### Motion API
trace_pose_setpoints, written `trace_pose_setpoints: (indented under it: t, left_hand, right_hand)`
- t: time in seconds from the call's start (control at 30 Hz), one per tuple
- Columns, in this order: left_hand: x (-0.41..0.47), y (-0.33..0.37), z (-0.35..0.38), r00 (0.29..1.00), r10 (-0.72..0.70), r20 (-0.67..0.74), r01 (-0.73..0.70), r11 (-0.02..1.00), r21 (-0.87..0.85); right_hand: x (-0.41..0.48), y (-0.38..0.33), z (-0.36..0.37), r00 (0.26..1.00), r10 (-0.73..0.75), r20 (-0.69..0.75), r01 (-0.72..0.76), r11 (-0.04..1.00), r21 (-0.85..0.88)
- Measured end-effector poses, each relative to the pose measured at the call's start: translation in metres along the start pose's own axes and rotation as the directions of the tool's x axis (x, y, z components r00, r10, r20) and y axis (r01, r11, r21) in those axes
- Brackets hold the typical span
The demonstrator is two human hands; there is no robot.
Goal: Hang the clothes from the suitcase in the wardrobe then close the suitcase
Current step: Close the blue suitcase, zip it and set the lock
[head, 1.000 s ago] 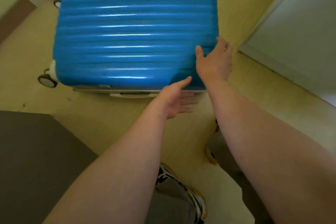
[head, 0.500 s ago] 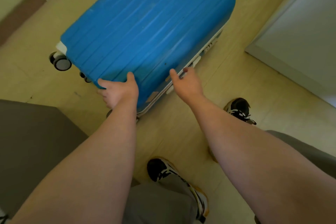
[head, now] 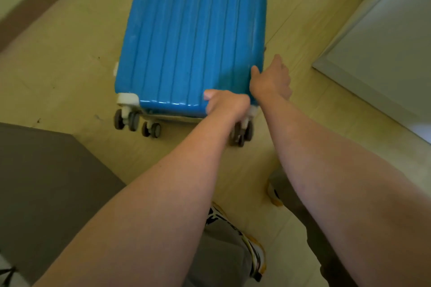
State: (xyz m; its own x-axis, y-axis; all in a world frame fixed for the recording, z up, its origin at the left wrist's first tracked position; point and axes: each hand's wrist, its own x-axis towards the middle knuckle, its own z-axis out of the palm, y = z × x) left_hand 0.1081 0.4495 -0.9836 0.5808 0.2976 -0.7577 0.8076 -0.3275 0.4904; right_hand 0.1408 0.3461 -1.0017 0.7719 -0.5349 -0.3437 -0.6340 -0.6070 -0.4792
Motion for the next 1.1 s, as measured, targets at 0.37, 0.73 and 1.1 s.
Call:
trace_pose_setpoints:
  t: [0.37,0.73,1.1]
  left_hand:
    - [0.036,-0.036,-0.099,0.83,0.024,-0.558,-0.084,0.993,-0.082]
    - [0.034,-0.033,-0.064,1.0,-0.031,-0.004,0.028,0.944,-0.329]
    - [0.031,-0.011,-0.044,0.984,-0.118,0.135,0.134,0.984,-0.12]
  right_hand:
    - [-0.011,0.009,-0.005,0.956,-0.248,-0.157,0.28,0.933,0.228]
    - [-0.034,0.109,0.044,0.637,0.501,0.586,-0.771,0.414,0.484]
    - [-0.075,0.094,0.086,0.491,0.24,0.837,-0.867,0.231,0.442]
